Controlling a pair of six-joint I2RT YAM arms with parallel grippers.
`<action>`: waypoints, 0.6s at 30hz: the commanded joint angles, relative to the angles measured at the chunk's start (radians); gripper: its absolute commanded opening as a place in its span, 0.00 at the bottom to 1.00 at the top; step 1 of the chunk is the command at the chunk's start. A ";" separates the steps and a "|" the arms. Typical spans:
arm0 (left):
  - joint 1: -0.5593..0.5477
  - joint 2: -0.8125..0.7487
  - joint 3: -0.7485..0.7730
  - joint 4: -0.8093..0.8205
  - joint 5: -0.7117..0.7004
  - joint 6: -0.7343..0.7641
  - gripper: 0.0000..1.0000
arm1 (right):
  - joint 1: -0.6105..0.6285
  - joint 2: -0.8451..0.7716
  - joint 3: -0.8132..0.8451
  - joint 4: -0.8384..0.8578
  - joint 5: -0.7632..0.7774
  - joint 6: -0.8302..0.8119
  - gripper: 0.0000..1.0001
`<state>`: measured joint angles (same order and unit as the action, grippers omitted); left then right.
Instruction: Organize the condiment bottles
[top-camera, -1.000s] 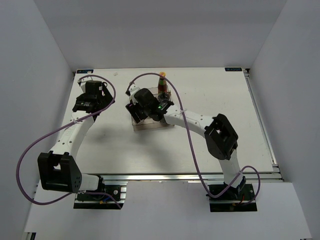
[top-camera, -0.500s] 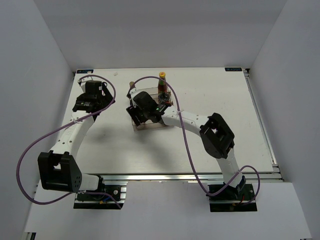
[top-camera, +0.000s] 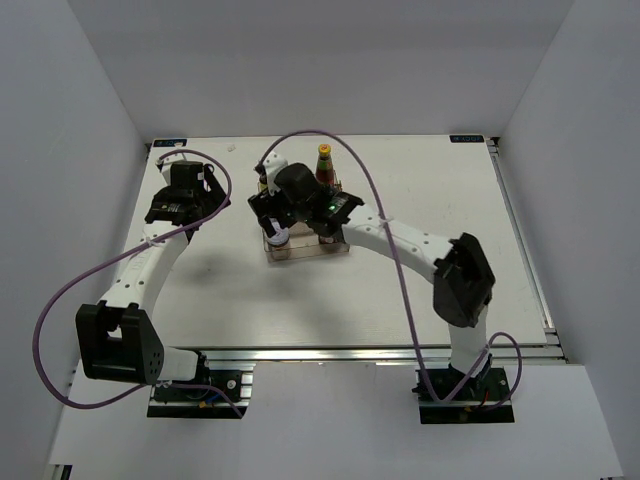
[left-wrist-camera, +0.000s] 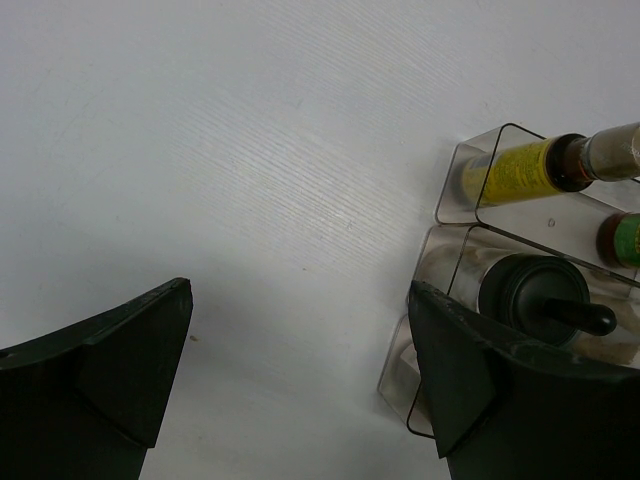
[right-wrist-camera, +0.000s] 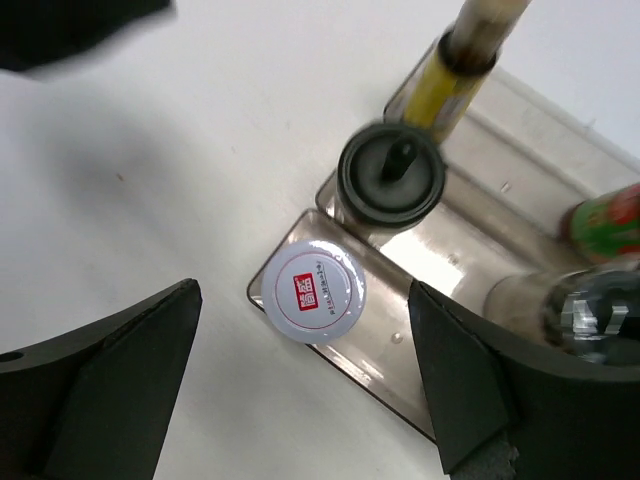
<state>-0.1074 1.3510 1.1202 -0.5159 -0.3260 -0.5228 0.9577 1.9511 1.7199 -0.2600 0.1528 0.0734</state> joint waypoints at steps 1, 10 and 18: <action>0.005 -0.039 -0.008 -0.001 0.005 0.009 0.98 | -0.023 -0.170 -0.020 0.056 -0.018 -0.044 0.89; 0.005 -0.070 -0.011 -0.012 -0.010 0.014 0.98 | -0.466 -0.636 -0.527 0.176 -0.163 0.163 0.89; 0.005 -0.053 -0.002 -0.001 -0.007 0.015 0.98 | -0.507 -0.874 -0.802 0.053 0.387 0.258 0.89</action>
<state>-0.1074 1.3258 1.1183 -0.5232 -0.3283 -0.5148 0.4568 1.1355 0.9470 -0.1936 0.3569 0.2577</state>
